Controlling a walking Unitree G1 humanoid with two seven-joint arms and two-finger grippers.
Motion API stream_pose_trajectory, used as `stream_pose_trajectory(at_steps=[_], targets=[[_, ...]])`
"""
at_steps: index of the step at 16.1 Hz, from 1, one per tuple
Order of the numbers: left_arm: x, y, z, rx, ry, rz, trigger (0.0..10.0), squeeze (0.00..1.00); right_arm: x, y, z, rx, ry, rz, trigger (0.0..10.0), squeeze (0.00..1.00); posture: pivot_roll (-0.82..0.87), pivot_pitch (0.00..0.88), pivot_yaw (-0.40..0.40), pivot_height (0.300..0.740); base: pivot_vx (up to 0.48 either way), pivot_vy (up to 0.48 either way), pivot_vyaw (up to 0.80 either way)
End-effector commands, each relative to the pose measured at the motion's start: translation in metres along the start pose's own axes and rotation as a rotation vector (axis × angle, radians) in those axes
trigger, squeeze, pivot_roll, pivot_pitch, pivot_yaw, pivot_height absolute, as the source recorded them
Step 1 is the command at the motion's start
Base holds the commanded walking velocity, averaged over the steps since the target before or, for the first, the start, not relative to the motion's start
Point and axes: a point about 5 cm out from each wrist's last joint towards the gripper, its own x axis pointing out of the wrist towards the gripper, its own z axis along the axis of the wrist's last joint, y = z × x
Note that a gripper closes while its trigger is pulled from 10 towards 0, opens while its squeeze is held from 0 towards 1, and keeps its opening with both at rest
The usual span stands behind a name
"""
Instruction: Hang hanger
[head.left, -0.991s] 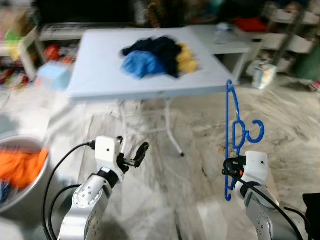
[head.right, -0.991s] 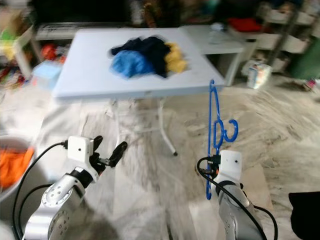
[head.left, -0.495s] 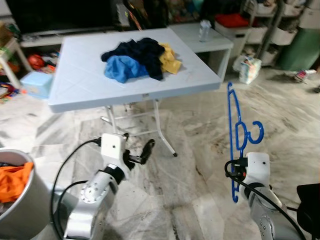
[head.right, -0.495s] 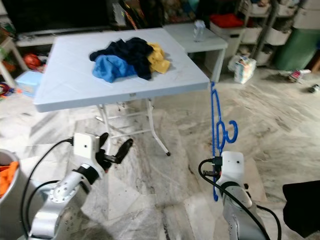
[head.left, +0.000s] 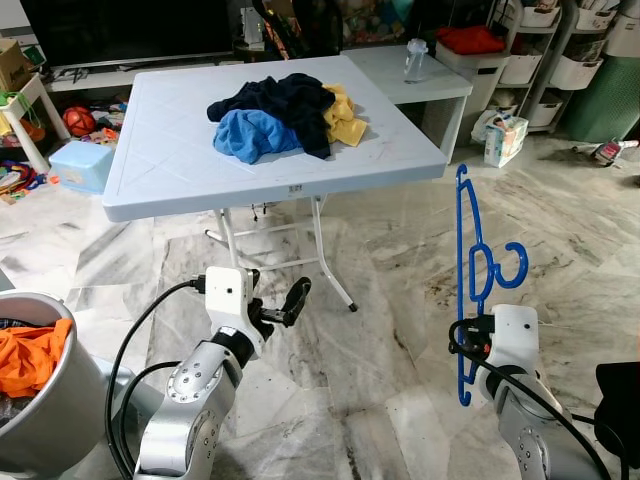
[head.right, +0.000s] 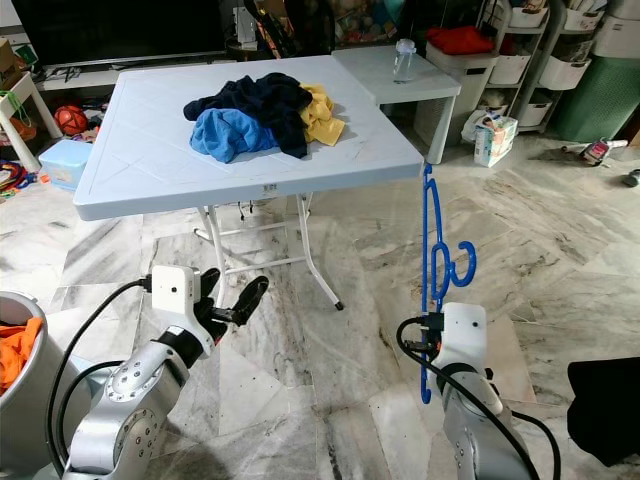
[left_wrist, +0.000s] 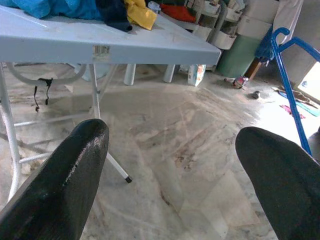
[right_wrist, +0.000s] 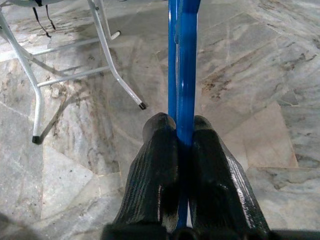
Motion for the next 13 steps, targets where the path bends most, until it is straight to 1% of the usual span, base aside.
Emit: stream_pose_trajectory(at_steps=[1, 4, 7, 13], targets=[[0.0018, -0.0010, 0.0003, -0.001, 0.012, -0.011, 10.0, 0.00, 0.0002, -0.0002, 0.0086, 0.015, -0.026, -0.001, 10.0, 0.00, -0.06, 0.009, -0.026, 0.740, 0.000, 0.259, -0.80], [0.0020, -0.0017, 0.0000, -0.003, 0.019, -0.017, 10.0, 0.00, 0.0000, 0.0016, 0.0080, 0.015, -0.023, 0.012, 10.0, 0.00, -0.06, 0.011, -0.028, 0.740, 0.000, 0.346, 0.00], [0.0020, -0.0016, 0.0001, -0.003, 0.022, -0.018, 10.0, 0.00, 0.0000, 0.0029, 0.0081, 0.015, -0.021, 0.019, 10.0, 0.00, -0.06, 0.014, -0.026, 0.740, 0.000, 0.364, -0.80], [0.0035, -0.0019, 0.0006, 0.004, 0.028, -0.020, 10.0, 0.00, 0.0009, 0.0034, 0.0085, 0.017, -0.020, 0.017, 10.0, 0.00, -0.06, 0.012, -0.023, 0.740, 0.000, 0.363, 0.00]])
